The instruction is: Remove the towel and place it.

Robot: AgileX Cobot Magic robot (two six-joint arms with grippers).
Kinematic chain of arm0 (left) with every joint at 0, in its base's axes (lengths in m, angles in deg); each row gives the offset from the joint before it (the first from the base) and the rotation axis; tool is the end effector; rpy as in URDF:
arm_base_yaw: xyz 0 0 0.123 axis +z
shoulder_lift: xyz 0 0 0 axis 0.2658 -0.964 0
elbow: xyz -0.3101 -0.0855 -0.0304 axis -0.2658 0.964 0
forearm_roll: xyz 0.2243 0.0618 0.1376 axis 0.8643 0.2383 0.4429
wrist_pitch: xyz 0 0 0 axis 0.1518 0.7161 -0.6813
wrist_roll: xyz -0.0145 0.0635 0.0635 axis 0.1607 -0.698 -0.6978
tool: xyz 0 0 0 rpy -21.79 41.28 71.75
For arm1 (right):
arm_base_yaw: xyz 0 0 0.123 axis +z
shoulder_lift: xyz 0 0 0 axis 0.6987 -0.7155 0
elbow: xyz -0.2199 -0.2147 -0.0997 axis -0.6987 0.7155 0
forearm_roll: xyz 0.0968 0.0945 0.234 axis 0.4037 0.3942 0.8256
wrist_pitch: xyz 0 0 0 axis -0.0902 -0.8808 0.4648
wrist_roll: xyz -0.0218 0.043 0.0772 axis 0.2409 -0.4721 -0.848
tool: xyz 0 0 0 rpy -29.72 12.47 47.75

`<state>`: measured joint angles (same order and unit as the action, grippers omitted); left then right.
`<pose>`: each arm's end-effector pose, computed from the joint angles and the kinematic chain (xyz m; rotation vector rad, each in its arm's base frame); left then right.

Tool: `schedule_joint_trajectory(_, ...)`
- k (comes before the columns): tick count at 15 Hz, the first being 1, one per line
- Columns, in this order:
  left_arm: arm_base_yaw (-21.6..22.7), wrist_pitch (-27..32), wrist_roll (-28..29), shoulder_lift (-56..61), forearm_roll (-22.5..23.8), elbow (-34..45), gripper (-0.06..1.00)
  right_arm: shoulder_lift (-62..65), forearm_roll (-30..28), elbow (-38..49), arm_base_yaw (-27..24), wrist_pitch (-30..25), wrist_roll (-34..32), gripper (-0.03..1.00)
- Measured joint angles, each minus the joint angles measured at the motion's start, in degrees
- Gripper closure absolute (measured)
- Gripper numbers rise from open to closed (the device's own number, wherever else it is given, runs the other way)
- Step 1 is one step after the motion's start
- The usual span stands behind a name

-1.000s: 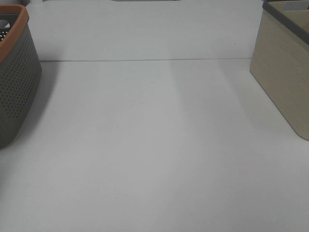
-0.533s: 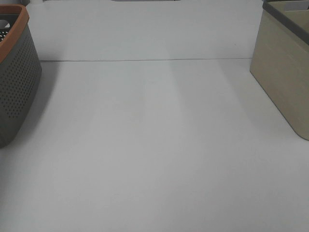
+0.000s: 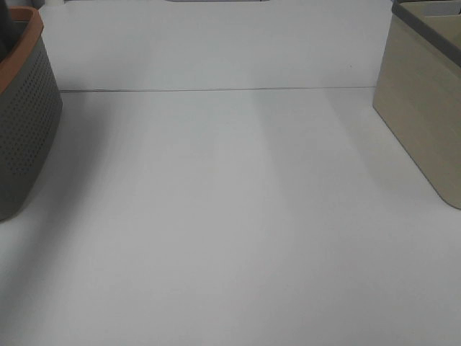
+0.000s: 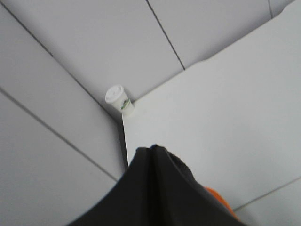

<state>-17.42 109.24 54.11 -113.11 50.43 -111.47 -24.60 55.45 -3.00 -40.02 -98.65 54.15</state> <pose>0.4227 -0.0139 0.5392 0.5250 1.7590 0.3753 -0.0277 -0.0020 0.2871 -0.1010 2.0343 0.0320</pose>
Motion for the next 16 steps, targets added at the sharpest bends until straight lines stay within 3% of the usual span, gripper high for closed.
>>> schedule_joint_trajectory(3, -4.07, -2.58, 0.34, 0.06, 0.0, -4.81, 0.94, 0.0, 0.0, 0.0, 0.0, 0.0, 0.0, 0.2)
schedule_joint_trajectory(9, -13.75, -15.07, 1.38, 0.06, -2.01, -8.08, 0.94, 0.0, 0.0, 0.0, 0.0, 0.0, 0.0, 0.2)
schedule_joint_trajectory(13, -16.73, -12.61, 1.43, 0.06, -8.82, -8.08, 0.94, 0.0, 0.0, 0.0, 0.0, 0.0, 0.0, 0.2)
schedule_joint_trajectory(16, -16.79, -3.09, 0.69, -0.23, -13.46, -8.08, 0.94, 0.0, 0.0, 0.0, 0.0, 0.0, 0.0, 0.2)
